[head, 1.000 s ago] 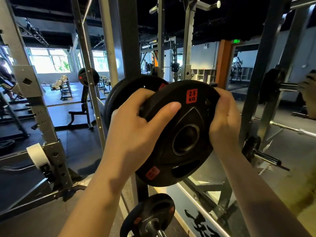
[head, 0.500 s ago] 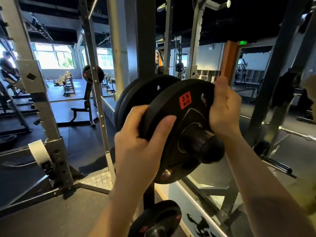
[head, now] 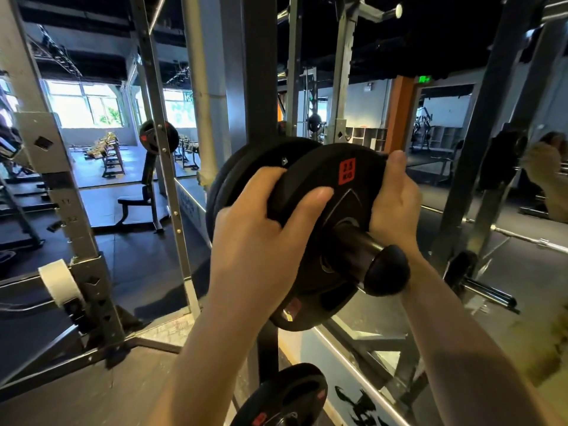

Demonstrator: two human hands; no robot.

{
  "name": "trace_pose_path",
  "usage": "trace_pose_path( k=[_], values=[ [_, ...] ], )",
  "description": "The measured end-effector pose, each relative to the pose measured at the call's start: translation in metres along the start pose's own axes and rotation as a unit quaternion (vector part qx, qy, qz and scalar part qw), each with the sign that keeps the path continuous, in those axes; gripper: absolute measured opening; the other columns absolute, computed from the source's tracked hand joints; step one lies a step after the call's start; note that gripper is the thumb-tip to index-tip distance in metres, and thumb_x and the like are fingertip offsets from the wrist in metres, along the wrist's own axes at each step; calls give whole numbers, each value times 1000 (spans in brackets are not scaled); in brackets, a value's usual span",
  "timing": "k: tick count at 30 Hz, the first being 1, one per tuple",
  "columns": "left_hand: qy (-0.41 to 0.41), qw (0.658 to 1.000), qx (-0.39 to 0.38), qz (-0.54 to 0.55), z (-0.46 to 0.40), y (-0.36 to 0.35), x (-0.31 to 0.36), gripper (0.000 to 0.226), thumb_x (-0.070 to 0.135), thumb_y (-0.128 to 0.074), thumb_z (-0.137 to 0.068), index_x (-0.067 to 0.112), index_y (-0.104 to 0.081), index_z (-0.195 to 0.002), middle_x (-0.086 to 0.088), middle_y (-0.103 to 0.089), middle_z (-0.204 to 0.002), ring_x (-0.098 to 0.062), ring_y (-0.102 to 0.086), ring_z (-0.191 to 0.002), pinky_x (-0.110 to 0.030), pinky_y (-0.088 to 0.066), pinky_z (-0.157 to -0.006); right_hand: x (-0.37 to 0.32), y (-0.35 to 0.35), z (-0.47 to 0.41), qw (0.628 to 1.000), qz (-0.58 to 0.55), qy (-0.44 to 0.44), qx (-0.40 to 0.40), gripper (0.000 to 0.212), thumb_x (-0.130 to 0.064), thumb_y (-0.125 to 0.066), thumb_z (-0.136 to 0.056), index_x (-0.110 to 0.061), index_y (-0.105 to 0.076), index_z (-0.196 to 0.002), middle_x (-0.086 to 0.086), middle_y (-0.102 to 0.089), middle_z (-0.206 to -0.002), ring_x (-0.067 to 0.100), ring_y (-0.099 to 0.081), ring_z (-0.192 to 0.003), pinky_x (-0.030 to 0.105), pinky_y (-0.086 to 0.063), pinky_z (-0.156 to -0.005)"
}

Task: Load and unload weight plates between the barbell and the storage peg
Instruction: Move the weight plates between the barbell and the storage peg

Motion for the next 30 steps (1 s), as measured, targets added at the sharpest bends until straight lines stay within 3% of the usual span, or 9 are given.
trace_pose_path(
  k=[2,5,8,10,12,17,20,24,30],
  values=[
    [4,1000,9,25,4,1,-5,22,54,-57,-79,37,-55,-94,33,-60,-85,10,-60,-80,-6,-46,-63,-2,0,-6,1000,16,14,-14,48,-52,-29,-100,-24,-51,-67,-8,-52,-60,14,-54,-64,36,-45,-68],
    [8,1000,-1,19,-3,1,-10,15,47,-61,-84,39,-54,-93,31,-61,-85,9,-60,-80,-6,-47,-64,3,-5,-7,1000,18,11,-15,50,-54,-28,-100,-25,-50,-66,-10,-52,-58,12,-53,-61,33,-44,-66],
    [39,999,-29,8,-17,1,-22,11,47,-63,-87,43,-53,-91,23,-63,-84,7,-60,-79,-19,-55,-71,16,-12,-5,1000,14,-20,-7,52,-62,-30,-96,-25,-54,-68,-3,-57,-66,24,-59,-69,40,-48,-70],
    [49,998,-30,-2,-23,2,-27,12,51,-64,-86,44,-54,-88,24,-62,-86,5,-61,-77,-33,-56,-76,22,-14,-3,999,-4,-45,13,49,-56,-31,-99,-23,-52,-69,-7,-55,-62,16,-57,-66,35,-46,-68],
    [52,998,-28,-7,-23,3,-29,14,55,-62,-85,45,-54,-89,27,-62,-87,6,-61,-76,-36,-56,-78,22,-14,-1,999,2,-50,18,48,-54,-31,-99,-23,-51,-69,-9,-54,-60,10,-56,-65,32,-45,-68],
    [38,999,-7,-10,-17,3,-33,15,48,-62,-88,43,-51,-98,26,-61,-77,10,-59,-82,-14,-49,-73,16,-13,-2,999,29,-37,11,54,-68,-31,-91,-24,-55,-70,0,-58,-71,21,-59,-73,47,-50,-78],
    [-1,999,45,-17,-7,5,-33,19,40,-62,-90,31,-57,-105,27,-57,-80,13,-58,-84,-4,-45,-73,11,-17,-10,998,54,-10,-13,55,-71,-29,-87,-24,-49,-65,-2,-52,-63,20,-53,-65,40,-44,-69],
    [-14,997,75,-14,-2,6,-38,34,45,-60,-89,20,-60,-113,28,-56,-82,12,-59,-84,-7,-48,-73,6,-22,-18,996,86,21,-28,51,-50,-26,-102,-22,-41,-61,-8,-42,-56,6,-42,-51,28,-35,-61],
    [12,999,47,-9,-9,6,-42,36,47,-59,-90,23,-58,-116,21,-60,-91,-1,-63,-87,-17,-52,-78,8,-25,-16,996,85,10,-20,51,-50,-27,-102,-22,-43,-62,-9,-45,-58,5,-45,-53,28,-37,-65]
  ],
)
Point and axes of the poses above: each hand's wrist, its own z-axis away from the middle knuckle, its own y-axis out of the back of the hand, x = y × z, the point moved 8 cm from there along -z, towards the middle knuckle
